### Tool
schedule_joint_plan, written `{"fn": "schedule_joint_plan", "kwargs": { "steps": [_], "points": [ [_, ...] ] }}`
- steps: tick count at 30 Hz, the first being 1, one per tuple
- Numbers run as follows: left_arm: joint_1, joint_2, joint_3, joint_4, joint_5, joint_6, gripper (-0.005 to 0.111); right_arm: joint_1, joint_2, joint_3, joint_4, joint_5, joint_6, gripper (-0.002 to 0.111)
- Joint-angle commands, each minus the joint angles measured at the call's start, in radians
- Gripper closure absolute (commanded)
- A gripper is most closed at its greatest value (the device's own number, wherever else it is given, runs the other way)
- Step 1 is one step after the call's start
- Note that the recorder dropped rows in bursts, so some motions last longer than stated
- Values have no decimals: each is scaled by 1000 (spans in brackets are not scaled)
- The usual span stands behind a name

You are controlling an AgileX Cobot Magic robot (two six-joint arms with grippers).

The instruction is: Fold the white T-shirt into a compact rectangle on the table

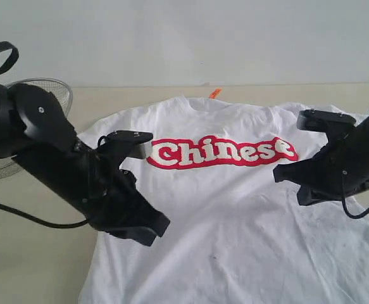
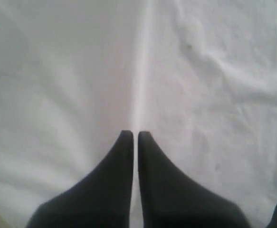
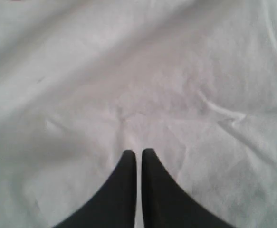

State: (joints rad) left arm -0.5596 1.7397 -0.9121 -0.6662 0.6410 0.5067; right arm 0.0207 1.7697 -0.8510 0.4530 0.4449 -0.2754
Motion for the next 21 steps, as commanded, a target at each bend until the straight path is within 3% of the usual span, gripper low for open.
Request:
{"fn": "schedule_joint_plan", "kwargs": {
  "steps": [1, 10, 15, 21],
  "points": [
    [-7, 60, -33, 5, -29, -5, 102, -11, 42, -11, -21, 14, 4, 108],
    [7, 195, -39, 13, -94, -5, 102, -11, 86, -9, -53, 102, 6, 108],
    [7, 197, -39, 13, -37, -1, 102, -11, 88, 4, -175, 225, 99, 108],
    [7, 197, -39, 13, 74, -1, 102, -11, 88, 72, -220, 225, 141, 108]
  ]
}}
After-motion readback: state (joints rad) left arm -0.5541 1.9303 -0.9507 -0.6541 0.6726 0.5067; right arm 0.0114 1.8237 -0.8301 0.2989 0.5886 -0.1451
